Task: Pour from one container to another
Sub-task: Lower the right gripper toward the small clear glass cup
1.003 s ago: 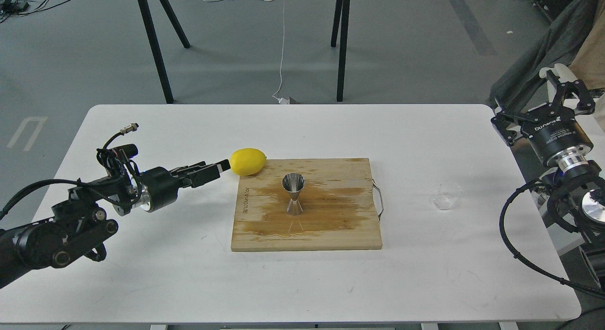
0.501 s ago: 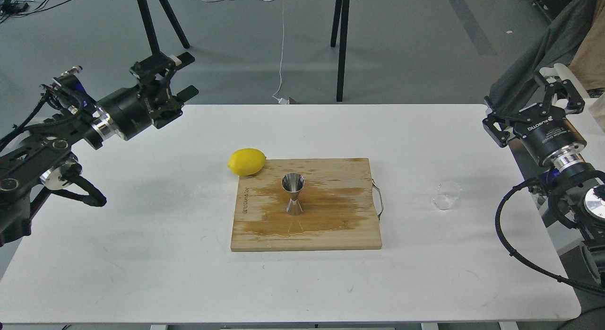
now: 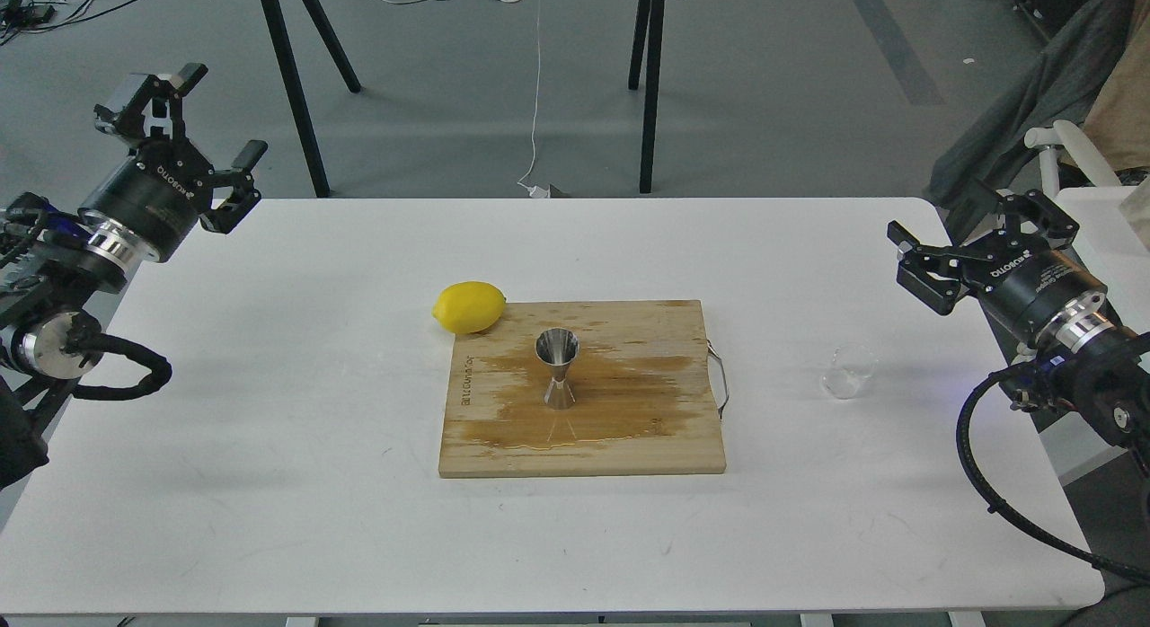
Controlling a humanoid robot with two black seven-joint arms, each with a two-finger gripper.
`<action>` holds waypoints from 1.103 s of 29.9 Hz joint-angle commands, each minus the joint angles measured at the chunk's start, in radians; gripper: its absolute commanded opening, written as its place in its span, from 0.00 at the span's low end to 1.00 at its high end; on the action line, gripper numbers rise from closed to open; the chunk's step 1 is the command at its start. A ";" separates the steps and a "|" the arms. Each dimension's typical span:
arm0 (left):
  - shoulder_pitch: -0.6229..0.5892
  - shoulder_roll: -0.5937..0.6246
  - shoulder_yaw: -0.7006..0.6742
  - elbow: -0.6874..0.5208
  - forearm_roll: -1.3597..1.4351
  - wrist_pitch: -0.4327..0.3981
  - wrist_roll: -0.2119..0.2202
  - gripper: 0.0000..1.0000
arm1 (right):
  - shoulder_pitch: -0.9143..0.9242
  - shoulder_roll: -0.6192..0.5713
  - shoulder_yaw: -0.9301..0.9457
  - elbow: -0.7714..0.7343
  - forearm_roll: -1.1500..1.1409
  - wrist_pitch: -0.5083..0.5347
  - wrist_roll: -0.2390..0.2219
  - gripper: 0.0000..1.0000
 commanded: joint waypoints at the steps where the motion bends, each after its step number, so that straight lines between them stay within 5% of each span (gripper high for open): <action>1: 0.004 -0.005 -0.001 0.000 0.000 0.000 0.000 1.00 | -0.108 -0.005 0.049 0.093 0.020 -0.035 0.005 0.98; 15: 0.024 -0.045 0.001 0.001 0.001 0.000 0.000 1.00 | -0.309 0.171 0.181 0.044 0.015 0.089 0.101 0.99; 33: 0.030 -0.053 0.005 0.014 0.003 0.000 0.000 1.00 | -0.271 0.247 0.151 -0.083 0.008 -0.106 0.107 0.99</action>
